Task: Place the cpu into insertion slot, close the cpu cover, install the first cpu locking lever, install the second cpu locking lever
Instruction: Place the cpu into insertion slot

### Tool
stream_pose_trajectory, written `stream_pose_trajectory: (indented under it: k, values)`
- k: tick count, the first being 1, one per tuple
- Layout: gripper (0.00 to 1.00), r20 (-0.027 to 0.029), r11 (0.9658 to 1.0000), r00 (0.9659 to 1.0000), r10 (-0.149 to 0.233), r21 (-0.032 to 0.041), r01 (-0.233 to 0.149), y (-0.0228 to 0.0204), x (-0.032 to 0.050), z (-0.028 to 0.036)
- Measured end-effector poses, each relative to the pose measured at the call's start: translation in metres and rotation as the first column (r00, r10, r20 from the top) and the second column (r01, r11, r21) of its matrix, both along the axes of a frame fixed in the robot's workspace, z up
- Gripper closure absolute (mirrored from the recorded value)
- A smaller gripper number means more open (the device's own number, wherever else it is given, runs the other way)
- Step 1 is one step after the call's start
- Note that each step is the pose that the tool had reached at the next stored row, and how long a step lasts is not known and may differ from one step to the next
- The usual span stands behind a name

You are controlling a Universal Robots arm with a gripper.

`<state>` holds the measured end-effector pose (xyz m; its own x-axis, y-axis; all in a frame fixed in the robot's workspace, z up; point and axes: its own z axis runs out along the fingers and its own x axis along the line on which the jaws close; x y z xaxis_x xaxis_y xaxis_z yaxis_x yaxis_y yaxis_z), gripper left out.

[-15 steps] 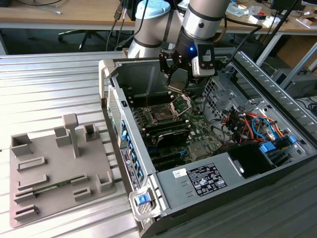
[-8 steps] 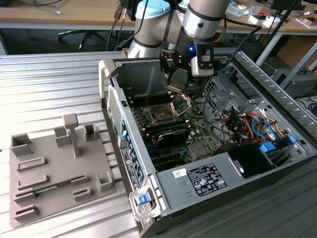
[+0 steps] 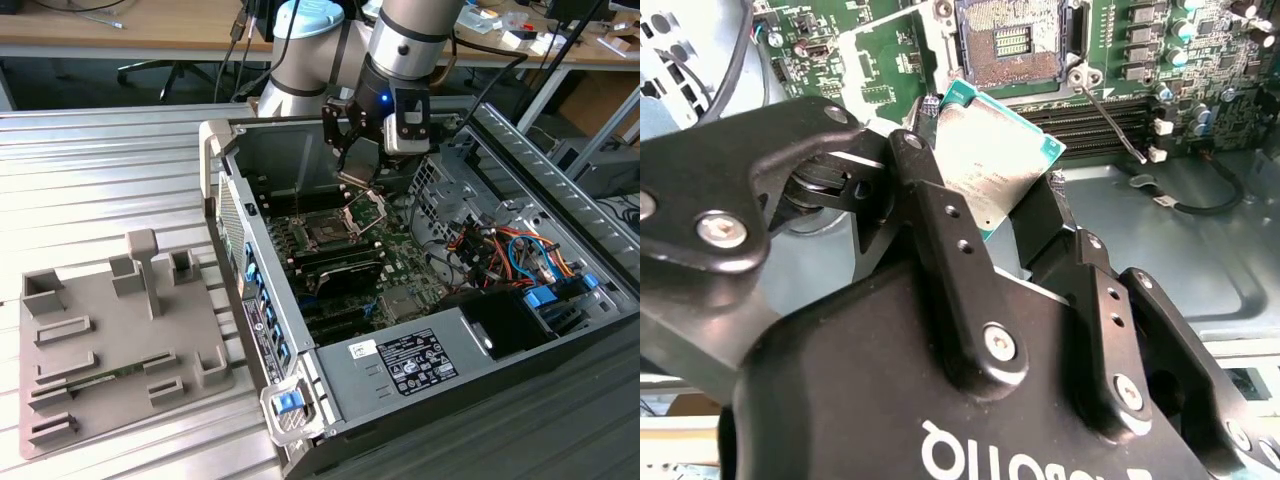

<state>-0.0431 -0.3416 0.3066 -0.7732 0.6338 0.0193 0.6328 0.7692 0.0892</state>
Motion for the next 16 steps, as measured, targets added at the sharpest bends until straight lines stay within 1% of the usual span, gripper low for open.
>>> stream_pose_trajectory:
  k: [8, 16]
  values:
    - [0.45, 0.0000, 0.9996, 0.9996, -0.030, 0.0000, 0.030, 0.0000, 0.0000, -0.0001]
    - [0.45, 0.0001, 0.9983, 0.9983, -0.058, 0.0000, 0.058, 0.0000, 0.0000, -0.0001]
